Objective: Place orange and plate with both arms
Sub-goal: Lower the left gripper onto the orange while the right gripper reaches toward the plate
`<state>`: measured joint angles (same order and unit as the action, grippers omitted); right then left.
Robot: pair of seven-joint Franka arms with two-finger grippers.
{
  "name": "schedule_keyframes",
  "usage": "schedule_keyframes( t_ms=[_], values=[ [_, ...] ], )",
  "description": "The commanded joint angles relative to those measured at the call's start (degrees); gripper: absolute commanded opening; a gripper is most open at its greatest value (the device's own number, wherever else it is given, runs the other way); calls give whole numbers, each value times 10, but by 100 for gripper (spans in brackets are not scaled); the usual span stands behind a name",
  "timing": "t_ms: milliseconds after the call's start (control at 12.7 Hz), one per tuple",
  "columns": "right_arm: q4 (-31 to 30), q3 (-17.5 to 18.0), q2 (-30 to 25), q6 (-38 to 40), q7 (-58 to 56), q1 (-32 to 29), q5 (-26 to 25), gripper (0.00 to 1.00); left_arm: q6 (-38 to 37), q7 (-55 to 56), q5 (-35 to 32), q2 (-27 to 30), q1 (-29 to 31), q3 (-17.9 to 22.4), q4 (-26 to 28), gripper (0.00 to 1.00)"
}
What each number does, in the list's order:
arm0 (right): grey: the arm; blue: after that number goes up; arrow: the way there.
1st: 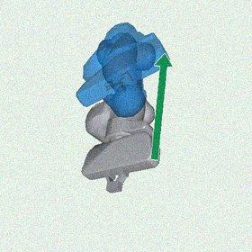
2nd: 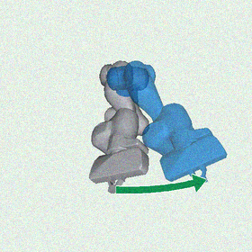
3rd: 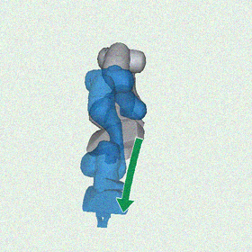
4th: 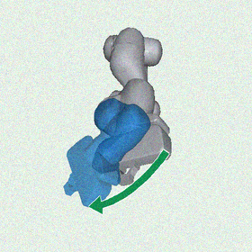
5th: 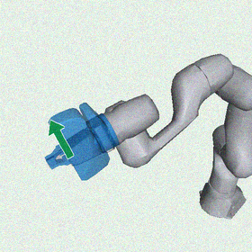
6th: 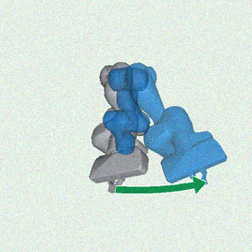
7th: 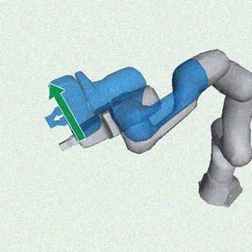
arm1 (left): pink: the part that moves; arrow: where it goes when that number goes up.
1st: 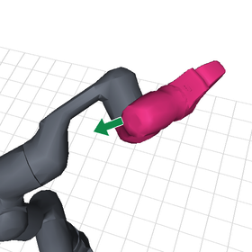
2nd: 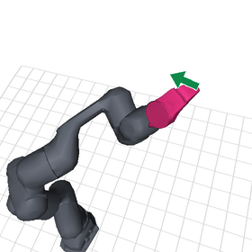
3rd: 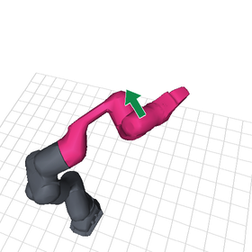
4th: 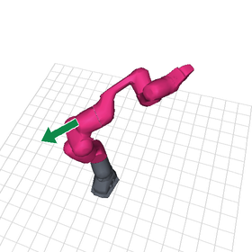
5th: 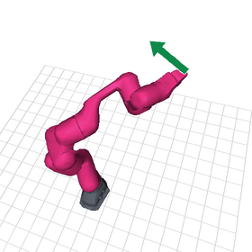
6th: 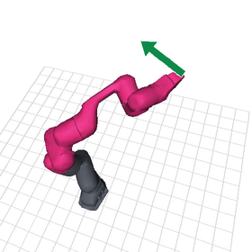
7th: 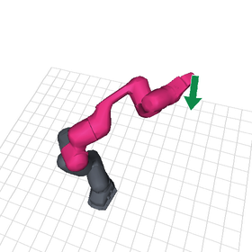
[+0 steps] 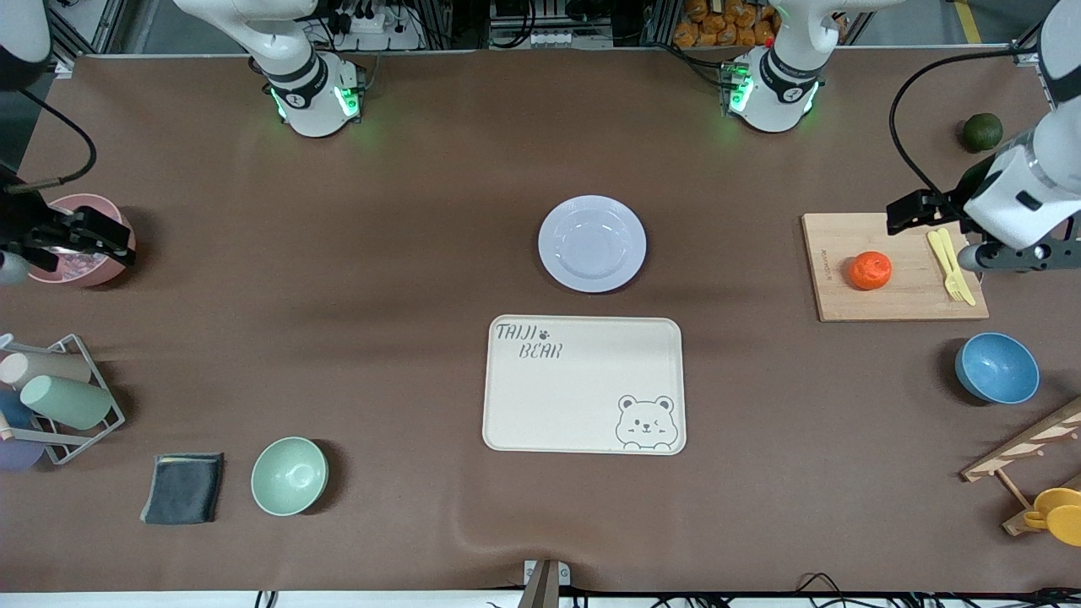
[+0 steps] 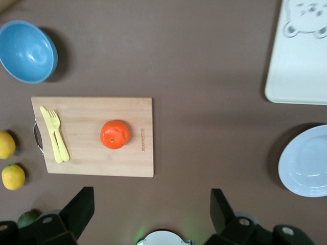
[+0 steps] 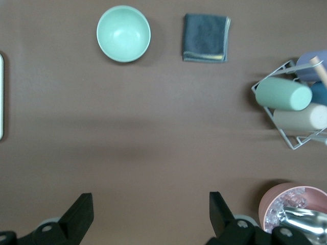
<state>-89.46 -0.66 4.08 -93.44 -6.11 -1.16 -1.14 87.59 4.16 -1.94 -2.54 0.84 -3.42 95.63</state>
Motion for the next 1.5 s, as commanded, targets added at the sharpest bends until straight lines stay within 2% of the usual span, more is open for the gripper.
schedule_keyframes(
  t_ms=[0,158,316,474,553,632,711,789,1026,1184,1263,1421],
  values=[
    [10,-1,2,17,7,16,-4,100,48,7,-11,18,21,-7,61,100],
    [11,0,10,16,12,25,-2,100,64,6,-11,18,31,-7,89,100],
    [7,-1,14,32,28,38,-3,100,98,5,-15,20,34,-8,142,100],
    [7,0,28,40,31,41,1,100,129,5,-42,26,34,-8,185,100],
    [6,0,37,34,31,41,42,100,142,3,-46,26,35,-8,200,100],
    [5,-2,50,27,31,34,113,100,153,1,-46,25,36,-8,213,100],
    [-1,-3,59,24,37,27,159,100,173,1,-46,26,46,-9,232,100],
    [-11,-3,65,7,54,27,182,100,191,1,-46,27,49,-9,249,100],
    [-47,-1,65,-36,68,50,201,100,240,1,-54,27,50,-7,292,100],
    [-100,-1,65,-74,66,49,283,100,306,0,-79,27,69,-9,334,100],
    [-117,-1,65,-94,66,50,305,100,328,-6,-82,26,77,-9,349,100],
    [-131,-1,65,-112,67,59,308,100,360,-13,-83,25,87,-9,373,100]
  ],
)
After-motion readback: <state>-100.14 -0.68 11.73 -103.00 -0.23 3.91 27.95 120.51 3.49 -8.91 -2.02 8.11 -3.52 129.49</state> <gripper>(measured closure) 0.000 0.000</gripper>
